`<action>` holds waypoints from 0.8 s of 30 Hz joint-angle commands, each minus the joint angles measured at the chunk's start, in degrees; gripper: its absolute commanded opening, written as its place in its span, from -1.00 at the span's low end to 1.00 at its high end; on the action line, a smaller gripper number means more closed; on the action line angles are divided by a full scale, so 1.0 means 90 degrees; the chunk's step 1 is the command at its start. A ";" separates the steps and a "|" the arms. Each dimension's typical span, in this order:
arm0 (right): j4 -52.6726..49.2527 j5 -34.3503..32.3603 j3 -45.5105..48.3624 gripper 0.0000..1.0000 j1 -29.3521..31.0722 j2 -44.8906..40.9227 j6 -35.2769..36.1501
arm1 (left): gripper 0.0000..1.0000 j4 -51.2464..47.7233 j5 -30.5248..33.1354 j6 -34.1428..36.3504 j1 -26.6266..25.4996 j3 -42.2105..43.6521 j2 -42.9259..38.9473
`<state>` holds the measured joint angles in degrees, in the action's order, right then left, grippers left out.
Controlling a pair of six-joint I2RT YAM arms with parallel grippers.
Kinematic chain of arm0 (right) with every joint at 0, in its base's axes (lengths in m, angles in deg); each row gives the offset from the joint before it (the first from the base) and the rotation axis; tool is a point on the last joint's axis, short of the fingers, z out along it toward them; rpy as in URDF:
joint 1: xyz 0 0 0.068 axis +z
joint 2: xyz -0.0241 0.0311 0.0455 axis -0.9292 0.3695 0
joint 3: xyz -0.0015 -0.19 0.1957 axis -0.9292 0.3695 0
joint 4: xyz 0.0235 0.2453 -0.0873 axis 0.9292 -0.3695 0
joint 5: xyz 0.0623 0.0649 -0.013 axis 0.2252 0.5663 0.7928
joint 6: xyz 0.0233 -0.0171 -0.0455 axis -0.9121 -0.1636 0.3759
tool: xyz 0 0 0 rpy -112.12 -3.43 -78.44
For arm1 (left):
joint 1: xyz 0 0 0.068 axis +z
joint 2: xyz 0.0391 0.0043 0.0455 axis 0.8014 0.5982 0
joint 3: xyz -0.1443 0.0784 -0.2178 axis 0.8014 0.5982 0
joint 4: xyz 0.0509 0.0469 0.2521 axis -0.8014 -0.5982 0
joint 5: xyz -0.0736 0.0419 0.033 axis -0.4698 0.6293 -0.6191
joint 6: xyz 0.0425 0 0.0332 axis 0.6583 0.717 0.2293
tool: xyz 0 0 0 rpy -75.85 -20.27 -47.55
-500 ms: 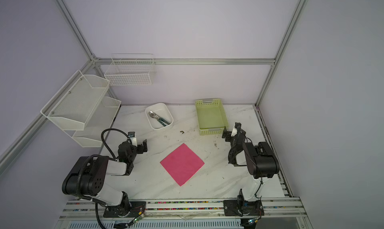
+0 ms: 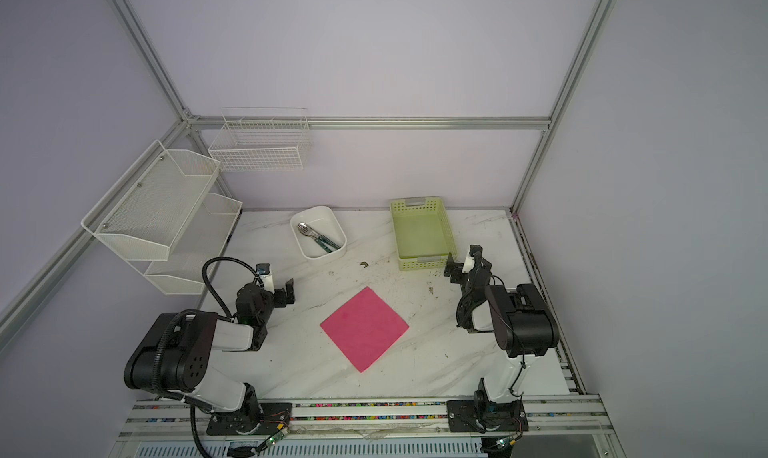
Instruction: Place the utensils on the paper napkin and roll it up
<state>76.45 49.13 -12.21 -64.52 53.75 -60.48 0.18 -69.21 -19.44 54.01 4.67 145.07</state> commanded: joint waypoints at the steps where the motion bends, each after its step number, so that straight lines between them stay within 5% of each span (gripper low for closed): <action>1: 0.0327 -0.0059 -0.0083 0.95 -0.0032 0.0038 0.0120 | 0.99 0.0386 0.0055 0.0094 0.0052 -0.0435 0.0029; 24: 0.0359 -0.0148 -0.0068 0.95 -0.0036 0.0006 0.0113 | 0.99 0.0321 0.0370 0.0005 0.0047 -0.0469 0.0020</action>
<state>76.63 49.02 -12.21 -64.52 53.75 -60.48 0.16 -66.81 -19.48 54.01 4.67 145.07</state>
